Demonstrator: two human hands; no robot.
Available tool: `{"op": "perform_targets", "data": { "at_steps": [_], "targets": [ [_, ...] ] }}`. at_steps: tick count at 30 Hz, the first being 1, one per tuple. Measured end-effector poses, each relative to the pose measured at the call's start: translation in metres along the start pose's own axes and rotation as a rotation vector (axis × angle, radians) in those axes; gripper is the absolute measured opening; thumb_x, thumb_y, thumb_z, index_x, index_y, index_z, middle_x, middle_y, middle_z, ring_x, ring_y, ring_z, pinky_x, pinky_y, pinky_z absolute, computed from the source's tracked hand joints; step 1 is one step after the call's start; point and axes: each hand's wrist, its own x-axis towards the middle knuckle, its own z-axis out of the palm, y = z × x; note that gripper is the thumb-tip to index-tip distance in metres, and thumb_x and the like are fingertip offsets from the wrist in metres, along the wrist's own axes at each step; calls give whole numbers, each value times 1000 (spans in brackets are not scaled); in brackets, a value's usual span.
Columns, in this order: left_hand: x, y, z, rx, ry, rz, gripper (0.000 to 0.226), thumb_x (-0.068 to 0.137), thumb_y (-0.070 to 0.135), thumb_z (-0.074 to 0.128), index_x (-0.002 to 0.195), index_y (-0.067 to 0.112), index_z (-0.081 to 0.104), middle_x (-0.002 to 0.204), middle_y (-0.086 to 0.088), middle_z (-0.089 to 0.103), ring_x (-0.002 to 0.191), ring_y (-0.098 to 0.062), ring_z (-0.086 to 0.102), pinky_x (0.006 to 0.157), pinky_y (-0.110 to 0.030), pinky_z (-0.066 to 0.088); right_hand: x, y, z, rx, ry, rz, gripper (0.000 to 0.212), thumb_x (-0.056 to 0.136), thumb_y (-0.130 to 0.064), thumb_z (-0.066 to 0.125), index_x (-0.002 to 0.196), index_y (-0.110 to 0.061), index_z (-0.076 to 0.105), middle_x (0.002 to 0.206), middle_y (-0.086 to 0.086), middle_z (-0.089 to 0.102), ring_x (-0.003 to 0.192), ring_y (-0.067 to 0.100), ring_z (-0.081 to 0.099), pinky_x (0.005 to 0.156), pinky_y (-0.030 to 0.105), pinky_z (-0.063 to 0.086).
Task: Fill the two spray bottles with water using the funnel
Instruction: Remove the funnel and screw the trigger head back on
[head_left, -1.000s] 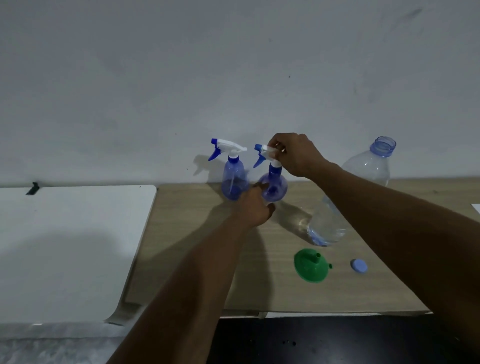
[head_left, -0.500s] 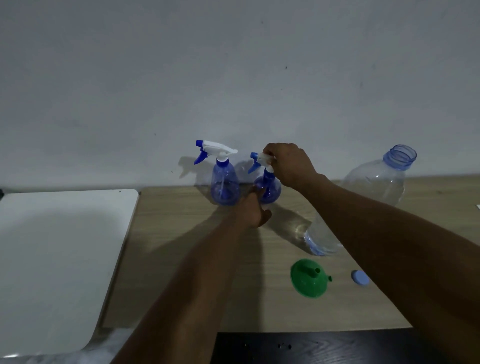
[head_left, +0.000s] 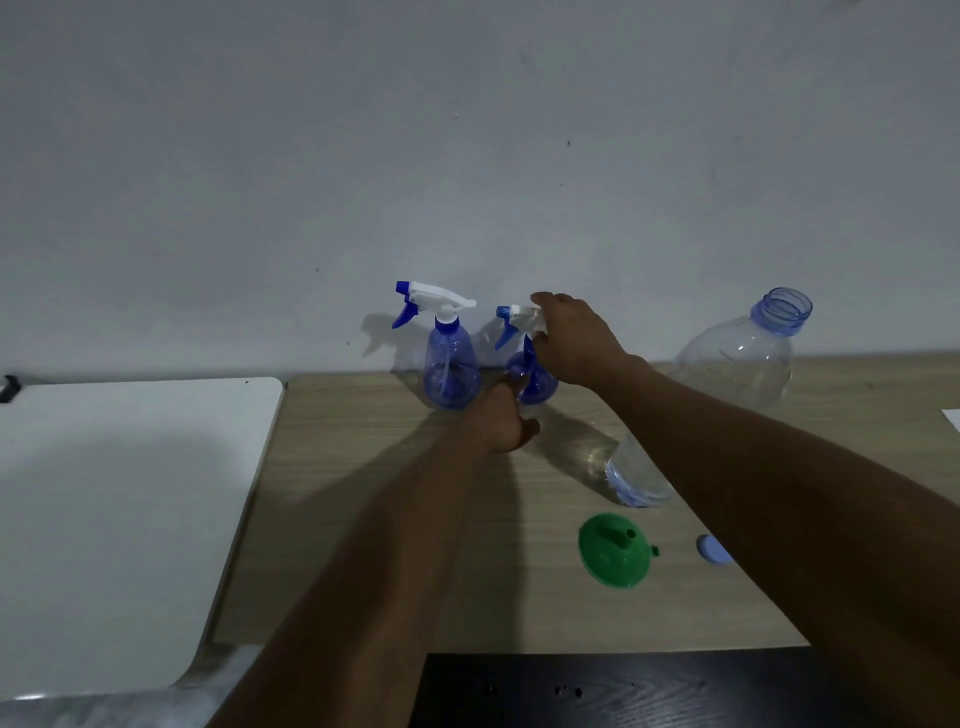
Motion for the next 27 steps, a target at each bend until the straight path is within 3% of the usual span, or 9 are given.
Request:
{"op": "perform_targets", "data": {
  "at_steps": [5,11,15,19,23,27],
  "targets": [
    [-21,3,-6,-63,6,-25,71,89,22,72,150,16,36,145,-8,50,126,-26,53,100,-31,42,-16,-2,-12,46,64,-2,41,92,-15,60,132,-11,53,124,13,58,108,29,58,91,38,52],
    [-53,3,-1,-108,-9,-41,64,90,23,70,147,14,41,145,-9,49,131,-26,49,100,-28,38,-54,-2,-23,77,17,18,23,90,-12,59,112,-13,66,108,11,69,91,26,65,84,41,57],
    [-72,3,13,-137,-11,-68,72,87,30,74,149,19,39,153,-7,41,138,-24,43,111,-34,37,-91,-4,-29,97,-8,-1,17,91,-13,61,105,-13,70,105,8,70,89,23,66,82,37,58],
    [-85,9,27,-119,-6,-45,72,85,30,74,149,19,42,152,-6,45,138,-22,44,108,-29,36,-134,1,-41,156,12,4,18,89,-10,59,102,-9,72,93,7,71,82,22,66,77,33,55],
    [-85,21,38,-121,11,7,72,83,30,76,147,19,45,149,-6,49,136,-22,48,110,-31,39,-176,22,-51,180,-14,3,17,86,-8,60,96,-7,73,78,-2,65,71,14,60,67,20,42],
    [-77,50,47,-174,-9,55,77,81,31,78,148,19,43,153,-3,45,138,-20,44,109,-27,35,-207,64,-57,164,-69,89,17,84,-10,59,92,-10,74,77,-4,66,64,10,56,69,31,53]
  ]
}}
